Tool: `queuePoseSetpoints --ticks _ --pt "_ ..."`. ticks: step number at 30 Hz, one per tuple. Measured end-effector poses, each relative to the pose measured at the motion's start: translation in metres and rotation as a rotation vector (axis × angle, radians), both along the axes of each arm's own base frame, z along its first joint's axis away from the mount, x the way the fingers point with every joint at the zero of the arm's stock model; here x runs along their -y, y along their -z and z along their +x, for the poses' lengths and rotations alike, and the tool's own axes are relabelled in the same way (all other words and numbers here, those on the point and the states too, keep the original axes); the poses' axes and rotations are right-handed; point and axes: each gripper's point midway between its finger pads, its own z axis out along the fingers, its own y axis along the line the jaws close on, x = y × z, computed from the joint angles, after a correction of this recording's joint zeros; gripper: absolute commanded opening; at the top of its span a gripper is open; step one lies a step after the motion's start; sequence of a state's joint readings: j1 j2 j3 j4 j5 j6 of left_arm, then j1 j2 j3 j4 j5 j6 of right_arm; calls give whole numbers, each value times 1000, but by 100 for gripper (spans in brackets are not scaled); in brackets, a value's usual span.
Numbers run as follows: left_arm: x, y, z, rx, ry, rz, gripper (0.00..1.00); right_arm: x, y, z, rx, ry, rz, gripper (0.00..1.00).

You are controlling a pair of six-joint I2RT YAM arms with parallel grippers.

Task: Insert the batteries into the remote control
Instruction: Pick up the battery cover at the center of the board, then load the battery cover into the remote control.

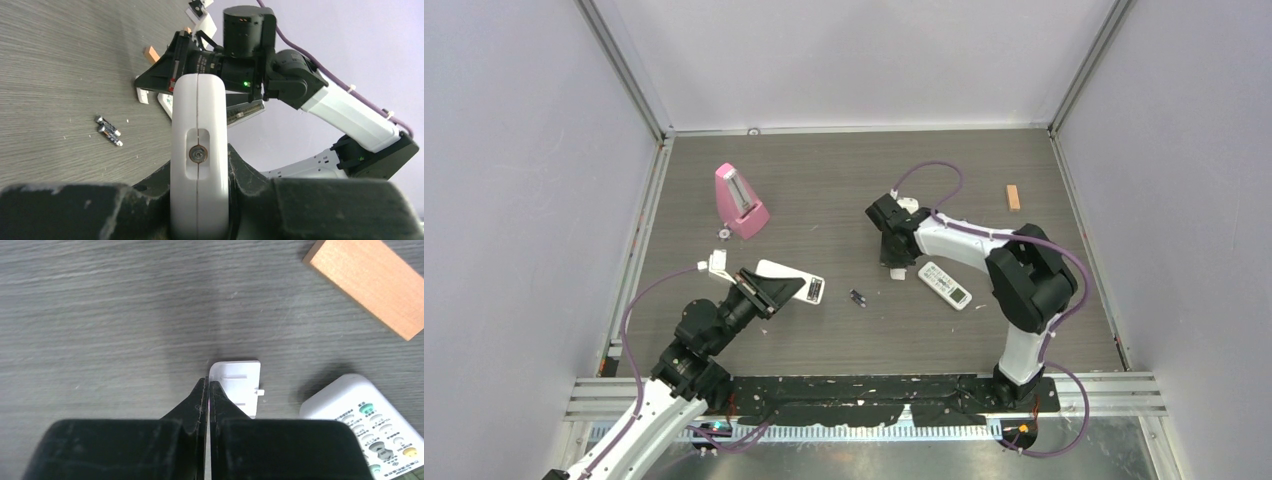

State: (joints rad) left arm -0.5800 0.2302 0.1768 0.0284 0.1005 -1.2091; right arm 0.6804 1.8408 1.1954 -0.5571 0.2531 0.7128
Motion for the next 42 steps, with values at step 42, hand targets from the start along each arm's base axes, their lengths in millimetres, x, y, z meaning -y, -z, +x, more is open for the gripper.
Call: queuePoseSetpoints --ticks 42 --pt "8 -64 10 -151 24 -485 0 -144 -350 -136 266 -270 1609 5"
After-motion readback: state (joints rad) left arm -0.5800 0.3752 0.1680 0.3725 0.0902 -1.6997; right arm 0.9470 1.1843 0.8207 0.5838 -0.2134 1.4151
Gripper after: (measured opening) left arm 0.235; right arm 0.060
